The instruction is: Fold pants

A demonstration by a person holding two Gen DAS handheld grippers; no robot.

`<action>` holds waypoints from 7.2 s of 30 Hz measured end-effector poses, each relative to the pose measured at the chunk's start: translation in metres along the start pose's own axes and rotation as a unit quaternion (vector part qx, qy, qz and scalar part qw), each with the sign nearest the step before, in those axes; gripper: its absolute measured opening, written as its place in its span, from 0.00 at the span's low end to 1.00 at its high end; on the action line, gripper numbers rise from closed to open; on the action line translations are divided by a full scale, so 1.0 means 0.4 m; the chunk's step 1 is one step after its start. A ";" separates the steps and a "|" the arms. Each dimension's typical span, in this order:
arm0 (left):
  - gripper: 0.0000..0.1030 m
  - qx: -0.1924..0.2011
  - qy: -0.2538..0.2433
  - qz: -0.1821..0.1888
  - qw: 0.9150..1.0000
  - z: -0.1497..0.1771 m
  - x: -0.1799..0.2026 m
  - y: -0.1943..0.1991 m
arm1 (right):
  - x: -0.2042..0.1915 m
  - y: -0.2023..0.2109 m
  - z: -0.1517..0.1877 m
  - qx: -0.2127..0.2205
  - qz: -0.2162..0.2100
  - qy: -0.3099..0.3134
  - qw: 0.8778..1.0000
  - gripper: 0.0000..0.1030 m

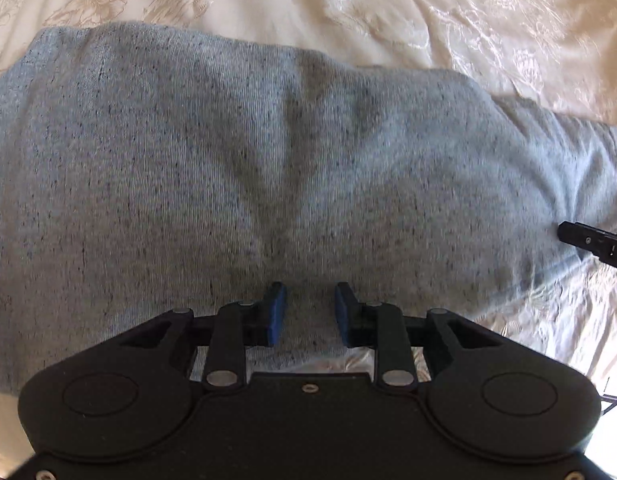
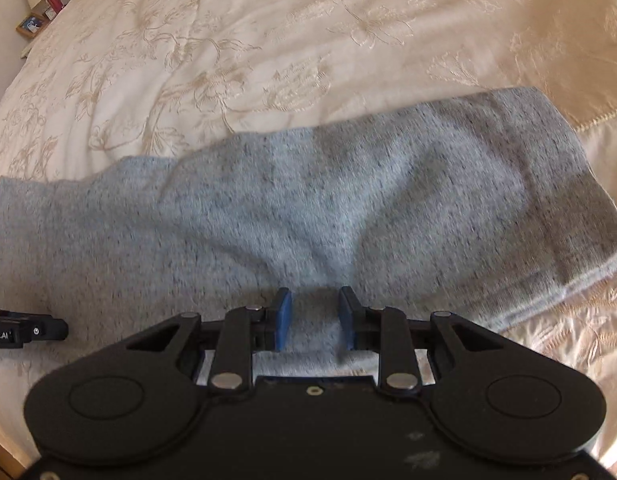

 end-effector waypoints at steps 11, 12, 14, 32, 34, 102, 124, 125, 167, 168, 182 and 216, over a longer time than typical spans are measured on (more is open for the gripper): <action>0.35 0.024 0.003 -0.007 1.000 -0.020 0.119 0.057 | 0.243 0.244 0.024 0.126 0.018 -0.143 0.981 0.31; 0.35 0.025 0.003 -0.006 1.000 -0.019 0.131 0.059 | 0.270 0.256 0.024 0.136 0.020 -0.157 0.978 0.32; 0.35 0.027 0.002 -0.006 1.000 -0.023 0.173 0.066 | 0.321 0.271 0.018 0.153 0.025 -0.183 0.971 0.33; 0.35 0.041 0.012 -0.023 0.999 -0.034 0.187 0.131 | 0.415 0.205 -0.056 0.159 -0.069 -0.262 0.949 0.11; 0.35 0.047 0.012 -0.017 0.999 -0.051 0.188 0.143 | 0.349 0.283 -0.092 0.183 -0.071 -0.187 0.962 0.10; 0.35 0.046 0.044 0.001 0.998 -0.124 -0.381 0.111 | -0.792 -0.116 0.155 0.033 -0.061 0.280 0.957 0.11; 0.35 0.030 0.030 0.071 0.997 -0.164 -0.241 0.073 | -0.715 0.004 0.148 0.043 -0.101 0.205 0.973 0.31; 0.35 0.022 0.037 0.074 0.996 -0.163 -0.237 0.059 | -0.695 0.012 0.145 0.044 -0.097 0.200 0.974 0.31; 0.34 0.051 0.059 -0.037 0.996 -0.057 -0.174 0.096 | -0.386 -0.036 0.015 0.016 -0.077 0.152 0.985 0.31; 0.34 0.041 0.061 -0.041 0.996 -0.041 -0.173 0.082 | -0.383 -0.041 0.046 0.001 -0.077 0.155 0.985 0.30; 0.41 0.024 0.151 -0.040 0.987 0.022 -0.249 0.089 | -0.351 -0.080 0.150 -0.050 -0.066 0.167 0.982 0.29; 0.40 0.078 0.277 -0.065 0.955 0.175 -0.905 0.163 | -0.779 -0.007 0.192 -0.006 -0.060 0.138 0.989 0.31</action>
Point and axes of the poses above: each gripper's, at about its wrist camera, not at the fingertips, and y roughly against the way its jaws point, x to its right, z to its underside, the point moved 9 cm from there along -y, roughly the way its jaws point, and after that the axes turned 13 degrees about -z, right-handed, at the moved point
